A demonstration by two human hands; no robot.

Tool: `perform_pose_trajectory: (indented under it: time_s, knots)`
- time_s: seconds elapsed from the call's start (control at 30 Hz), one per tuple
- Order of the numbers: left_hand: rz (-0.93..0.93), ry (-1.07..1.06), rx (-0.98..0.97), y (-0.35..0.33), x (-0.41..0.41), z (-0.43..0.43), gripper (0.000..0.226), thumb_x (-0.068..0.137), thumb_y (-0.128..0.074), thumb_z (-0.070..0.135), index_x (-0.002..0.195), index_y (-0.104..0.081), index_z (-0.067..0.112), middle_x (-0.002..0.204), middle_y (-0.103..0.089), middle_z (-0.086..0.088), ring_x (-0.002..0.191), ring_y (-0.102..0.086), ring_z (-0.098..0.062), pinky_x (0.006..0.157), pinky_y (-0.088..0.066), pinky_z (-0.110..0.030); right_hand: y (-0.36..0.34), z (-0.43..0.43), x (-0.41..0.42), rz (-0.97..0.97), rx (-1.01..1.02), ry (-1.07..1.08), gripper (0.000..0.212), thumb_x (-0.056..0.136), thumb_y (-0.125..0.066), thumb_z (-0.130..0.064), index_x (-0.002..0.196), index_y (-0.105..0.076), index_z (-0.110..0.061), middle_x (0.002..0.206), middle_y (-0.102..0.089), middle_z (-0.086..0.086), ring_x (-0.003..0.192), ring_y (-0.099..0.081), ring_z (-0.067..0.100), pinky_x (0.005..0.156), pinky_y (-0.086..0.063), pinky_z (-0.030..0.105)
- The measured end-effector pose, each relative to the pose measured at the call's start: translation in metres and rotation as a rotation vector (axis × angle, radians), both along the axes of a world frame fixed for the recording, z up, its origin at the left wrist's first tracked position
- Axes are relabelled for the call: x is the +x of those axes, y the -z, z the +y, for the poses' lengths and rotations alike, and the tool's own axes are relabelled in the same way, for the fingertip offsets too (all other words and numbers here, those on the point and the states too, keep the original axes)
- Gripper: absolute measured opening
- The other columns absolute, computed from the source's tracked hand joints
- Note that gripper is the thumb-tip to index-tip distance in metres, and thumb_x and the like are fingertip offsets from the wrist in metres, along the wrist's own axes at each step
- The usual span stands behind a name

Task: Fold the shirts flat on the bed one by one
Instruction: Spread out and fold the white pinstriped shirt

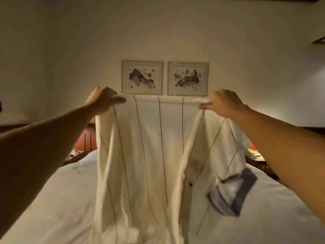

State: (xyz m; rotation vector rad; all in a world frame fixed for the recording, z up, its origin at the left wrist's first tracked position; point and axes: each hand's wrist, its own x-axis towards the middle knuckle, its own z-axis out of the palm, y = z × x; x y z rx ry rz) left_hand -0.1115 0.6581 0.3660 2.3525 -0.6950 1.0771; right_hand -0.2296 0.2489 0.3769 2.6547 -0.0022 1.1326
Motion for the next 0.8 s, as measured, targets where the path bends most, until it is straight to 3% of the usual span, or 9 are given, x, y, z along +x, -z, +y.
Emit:
perform_pose_trajectory:
  time_s: [0.13, 0.23, 0.3, 0.37, 0.47, 0.57, 0.63, 0.7, 0.8]
  knots:
    - [-0.333, -0.103, 0.025, -0.075, 0.011, -0.002, 0.05, 0.089, -0.055, 0.066, 0.081, -0.063, 0.018, 0.081, -0.061, 0.001, 0.072, -0.058, -0.019, 0.055, -0.037, -0.022, -0.056, 0.003, 0.004, -0.111, -0.104, 0.096, 0.057, 0.089, -0.052, -0.069, 0.073, -0.05, -0.015, 0.072, -0.049, 0.007, 0.069, -0.049, 0.026, 0.064, -0.038, 0.032]
    - [-0.435, -0.087, 0.195, -0.047, 0.0, 0.01, 0.058, 0.088, -0.047, 0.069, 0.081, -0.065, 0.015, 0.079, -0.066, -0.005, 0.07, -0.062, -0.024, 0.059, -0.042, -0.03, -0.02, 0.006, -0.018, -0.089, -0.24, 0.141, 0.055, 0.09, -0.045, -0.072, 0.077, -0.055, -0.019, 0.064, -0.045, 0.001, 0.064, -0.051, 0.024, 0.06, -0.037, 0.03]
    - [-0.389, -0.052, 0.284, 0.007, -0.007, 0.022, 0.058, 0.087, -0.046, 0.069, 0.085, -0.068, 0.015, 0.079, -0.064, -0.002, 0.069, -0.061, -0.022, 0.061, -0.045, -0.033, 0.031, 0.004, -0.032, -0.027, -0.283, 0.133, 0.057, 0.089, -0.045, -0.072, 0.083, -0.062, -0.019, 0.071, -0.056, 0.002, 0.07, -0.058, 0.026, 0.061, -0.038, 0.03]
    - [-0.26, -0.014, 0.363, 0.072, -0.019, 0.031, 0.056, 0.084, -0.045, 0.07, 0.078, -0.067, 0.018, 0.071, -0.06, 0.002, 0.064, -0.06, -0.023, 0.058, -0.047, -0.034, 0.089, 0.005, -0.047, 0.128, -0.232, 0.1, 0.052, 0.089, -0.051, -0.068, 0.092, -0.067, -0.019, 0.085, -0.066, 0.003, 0.079, -0.065, 0.025, 0.062, -0.043, 0.031]
    - [0.089, 0.007, 0.468, 0.183, -0.048, 0.044, 0.051, 0.079, -0.049, 0.071, 0.062, -0.056, 0.024, 0.062, -0.054, 0.01, 0.06, -0.057, -0.015, 0.052, -0.034, -0.025, 0.187, 0.014, -0.076, 0.474, -0.048, 0.0, 0.034, 0.088, -0.063, -0.057, 0.099, -0.068, -0.025, 0.089, -0.066, -0.003, 0.078, -0.062, 0.016, 0.065, -0.051, 0.031]
    - [0.614, 0.008, 0.607, 0.291, -0.081, 0.056, 0.046, 0.081, -0.059, 0.071, 0.062, -0.056, 0.029, 0.063, -0.055, 0.014, 0.061, -0.052, -0.004, 0.054, -0.032, -0.02, 0.276, 0.028, -0.101, 0.872, 0.154, -0.065, 0.035, 0.082, -0.069, -0.058, 0.093, -0.068, -0.025, 0.084, -0.065, -0.004, 0.072, -0.059, 0.013, 0.067, -0.048, 0.033]
    - [0.962, 0.025, 0.566, 0.352, -0.099, 0.066, 0.059, 0.082, -0.049, 0.077, 0.062, -0.062, 0.023, 0.062, -0.058, 0.012, 0.054, -0.049, -0.003, 0.059, -0.036, -0.021, 0.323, 0.033, -0.113, 1.077, 0.355, -0.094, 0.049, 0.078, -0.068, -0.069, 0.083, -0.07, -0.021, 0.075, -0.069, 0.0, 0.06, -0.058, 0.013, 0.06, -0.047, 0.03]
    - [1.153, -0.032, 0.396, 0.4, -0.111, 0.08, 0.066, 0.083, -0.038, 0.078, 0.076, -0.075, 0.024, 0.074, -0.069, 0.012, 0.058, -0.057, 0.002, 0.062, -0.043, -0.018, 0.362, 0.033, -0.12, 1.118, 0.64, -0.085, 0.059, 0.079, -0.062, -0.075, 0.077, -0.071, -0.017, 0.068, -0.07, 0.001, 0.05, -0.057, 0.014, 0.056, -0.047, 0.03]
    - [1.023, -0.283, 0.373, 0.455, -0.114, 0.105, 0.059, 0.095, -0.042, 0.065, 0.131, -0.064, 0.024, 0.128, -0.062, 0.001, 0.113, -0.056, -0.014, 0.093, -0.045, -0.029, 0.415, 0.024, -0.118, 0.935, 0.83, -0.011, 0.06, 0.083, -0.054, -0.074, 0.077, -0.06, -0.015, 0.076, -0.062, 0.001, 0.065, -0.056, 0.014, 0.063, -0.043, 0.029]
